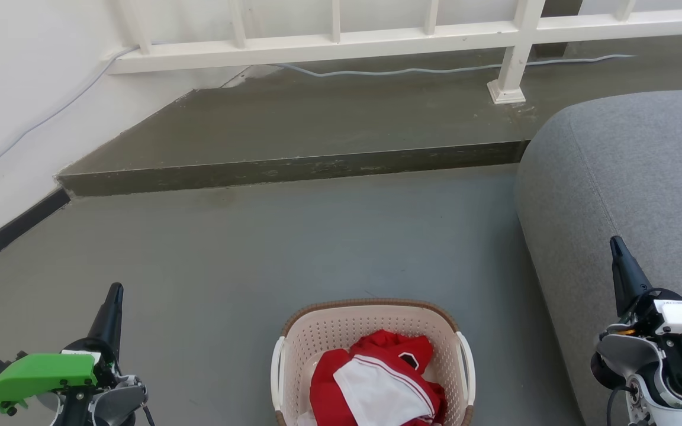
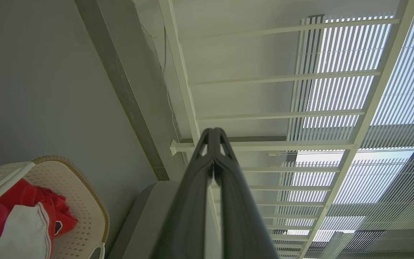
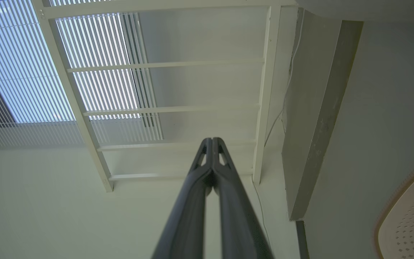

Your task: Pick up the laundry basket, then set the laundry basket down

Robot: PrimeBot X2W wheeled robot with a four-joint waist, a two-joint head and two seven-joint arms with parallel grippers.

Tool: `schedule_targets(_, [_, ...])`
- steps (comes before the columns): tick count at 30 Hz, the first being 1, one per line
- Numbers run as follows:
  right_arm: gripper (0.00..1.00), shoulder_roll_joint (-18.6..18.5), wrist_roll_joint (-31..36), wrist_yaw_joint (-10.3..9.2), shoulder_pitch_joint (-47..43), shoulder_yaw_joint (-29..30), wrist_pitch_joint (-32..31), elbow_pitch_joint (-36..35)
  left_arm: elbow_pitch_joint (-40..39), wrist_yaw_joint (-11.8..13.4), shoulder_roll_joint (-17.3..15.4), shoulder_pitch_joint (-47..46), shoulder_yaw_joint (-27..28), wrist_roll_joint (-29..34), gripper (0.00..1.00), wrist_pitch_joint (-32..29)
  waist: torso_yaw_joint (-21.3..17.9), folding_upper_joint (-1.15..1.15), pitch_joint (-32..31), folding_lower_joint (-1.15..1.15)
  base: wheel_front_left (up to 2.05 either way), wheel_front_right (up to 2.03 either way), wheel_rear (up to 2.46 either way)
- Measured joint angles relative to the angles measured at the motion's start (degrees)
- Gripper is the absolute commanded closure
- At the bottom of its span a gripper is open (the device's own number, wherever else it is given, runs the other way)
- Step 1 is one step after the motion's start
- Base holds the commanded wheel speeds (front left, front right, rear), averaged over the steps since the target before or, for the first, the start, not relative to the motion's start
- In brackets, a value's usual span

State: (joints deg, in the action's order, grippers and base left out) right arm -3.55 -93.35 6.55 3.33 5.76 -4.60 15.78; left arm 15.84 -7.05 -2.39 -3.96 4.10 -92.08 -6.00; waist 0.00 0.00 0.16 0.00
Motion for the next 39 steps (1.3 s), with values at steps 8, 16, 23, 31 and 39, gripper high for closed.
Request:
schedule_targets(8, [1.00, 0.01, 0.00, 0.00, 0.00, 0.03, 0.00, 0.00, -0.01, 0.00, 0.00, 0.00, 0.02, 0.00, 1.00, 0.00, 0.00, 0.00, 0.00, 0.00, 0.00, 0.00, 0.00])
schedule_targets(16, [1.00, 0.02, 0.00, 0.00, 0.00, 0.07, -0.01, -0.01, -0.01, 0.00, 0.01, 0.00, 0.03, 0.00, 1.00, 0.00, 0.00, 0.00, 0.00, 0.00, 0.00, 0.00, 0.00])
schedule_targets(23, [1.00, 0.02, 0.00, 0.01, 0.00, 0.10, -0.01, -0.01, -0.01, 0.00, 0.01, 0.00, 0.04, 0.00, 1.00, 0.00, 0.00, 0.00, 0.00, 0.00, 0.00, 0.00, 0.00])
schedule_targets(31, [1.00, 0.03, 0.00, 0.01, 0.00, 0.13, -0.01, -0.01, -0.01, 0.00, 0.01, 0.00, 0.05, 0.00, 1.00, 0.00, 0.00, 0.00, 0.01, 0.00, 0.00, 0.00, 0.00])
schedule_targets(39, [1.00, 0.04, 0.00, 0.01, 0.00, 0.15, -0.04, -0.01, -0.01, 0.00, 0.01, 0.00, 0.07, 0.00, 1.00, 0.00, 0.00, 0.00, 0.01, 0.00, 0.00, 0.00, 0.00])
